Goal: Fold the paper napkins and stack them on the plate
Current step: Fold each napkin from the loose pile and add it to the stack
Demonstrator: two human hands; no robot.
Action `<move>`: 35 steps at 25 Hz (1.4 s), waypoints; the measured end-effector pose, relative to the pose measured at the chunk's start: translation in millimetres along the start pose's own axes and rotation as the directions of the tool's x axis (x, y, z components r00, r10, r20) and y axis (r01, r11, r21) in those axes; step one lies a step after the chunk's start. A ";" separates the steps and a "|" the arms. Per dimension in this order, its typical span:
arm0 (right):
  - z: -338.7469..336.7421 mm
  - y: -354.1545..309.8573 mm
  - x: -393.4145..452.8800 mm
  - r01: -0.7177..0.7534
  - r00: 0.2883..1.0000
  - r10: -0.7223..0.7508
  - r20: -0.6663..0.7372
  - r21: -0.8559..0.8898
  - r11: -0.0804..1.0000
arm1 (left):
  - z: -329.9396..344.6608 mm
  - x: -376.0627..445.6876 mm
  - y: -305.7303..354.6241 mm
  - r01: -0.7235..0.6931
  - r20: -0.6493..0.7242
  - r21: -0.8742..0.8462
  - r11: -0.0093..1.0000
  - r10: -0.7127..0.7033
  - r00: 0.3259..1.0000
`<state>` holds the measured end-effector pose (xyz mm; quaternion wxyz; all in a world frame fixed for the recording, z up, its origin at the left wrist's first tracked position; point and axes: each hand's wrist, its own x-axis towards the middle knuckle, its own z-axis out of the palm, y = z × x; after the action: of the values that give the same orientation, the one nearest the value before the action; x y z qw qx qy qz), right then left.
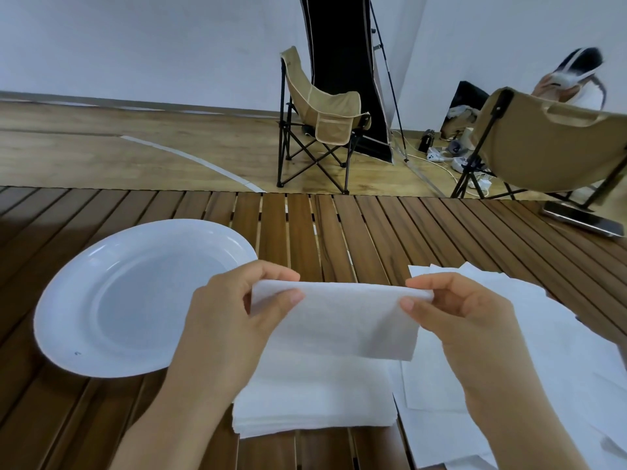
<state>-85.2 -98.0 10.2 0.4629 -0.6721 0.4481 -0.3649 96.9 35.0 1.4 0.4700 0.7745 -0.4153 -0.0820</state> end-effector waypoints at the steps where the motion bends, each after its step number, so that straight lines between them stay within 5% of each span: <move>1: -0.2 0.5 -0.2 0.010 1.000 -0.010 -0.010 -0.029 1.000 | -0.5 0.2 -0.8 -0.010 -0.017 0.010 1.000 0.011 1.000; 8: 3.7 -1.0 2.1 0.126 0.987 -0.146 -0.066 -0.234 0.964 | -3.4 2.1 -0.7 0.007 -0.121 0.105 0.994 0.006 0.993; 13: 9.4 3.6 3.3 -0.058 0.997 0.056 -0.058 -0.048 0.997 | -0.7 4.5 -6.3 0.127 -0.115 0.070 0.989 -0.119 0.986; 19: 28.1 35.9 5.4 -0.247 0.955 0.284 0.088 -0.301 0.921 | 11.4 -0.4 -31.4 0.351 0.001 0.226 0.909 -0.360 0.933; 30: 42.3 53.5 7.1 -0.106 0.985 0.163 0.063 -0.526 0.844 | 22.1 -2.3 -51.1 0.434 0.051 0.416 0.799 -0.497 0.866; 35: 47.2 55.2 3.3 -0.118 0.988 0.151 0.006 -0.601 0.791 | 26.1 -6.3 -40.0 0.418 -0.075 0.561 0.715 -0.459 0.885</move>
<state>-56.1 -96.5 -56.3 0.2635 -0.7597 0.5745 -0.1528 102.0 30.8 -46.3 0.1730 0.9505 -0.2413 -0.0920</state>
